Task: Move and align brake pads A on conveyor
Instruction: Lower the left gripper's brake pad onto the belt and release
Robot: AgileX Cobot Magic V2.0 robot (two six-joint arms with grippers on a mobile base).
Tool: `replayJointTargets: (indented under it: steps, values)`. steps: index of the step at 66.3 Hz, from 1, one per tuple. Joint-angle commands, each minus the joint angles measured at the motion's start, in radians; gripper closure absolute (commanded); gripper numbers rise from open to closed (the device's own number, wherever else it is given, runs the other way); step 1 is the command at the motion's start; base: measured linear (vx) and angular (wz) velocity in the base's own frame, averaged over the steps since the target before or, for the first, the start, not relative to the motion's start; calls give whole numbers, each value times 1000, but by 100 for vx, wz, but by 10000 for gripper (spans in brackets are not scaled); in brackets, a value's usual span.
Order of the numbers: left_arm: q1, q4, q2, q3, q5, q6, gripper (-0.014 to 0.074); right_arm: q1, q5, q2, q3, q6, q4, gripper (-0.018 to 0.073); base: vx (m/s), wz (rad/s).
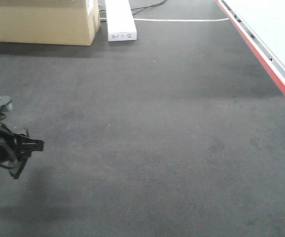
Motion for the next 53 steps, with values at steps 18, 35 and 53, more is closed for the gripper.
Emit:
replayJointTargets:
  steps: [18, 35, 53]
  values:
    - [-4, 14, 165, -160, 51, -21, 477, -3, -100, 5, -29, -4, -10, 564, 0, 0]
    - [-4, 14, 230, -190, 79, -45, 294, -3, -100, 5, -29, -4, -10, 564, 0, 0]
    - [-4, 22, 233, -190, 76, -42, 202, -3, -100, 5, -29, -4, -10, 564, 0, 0]
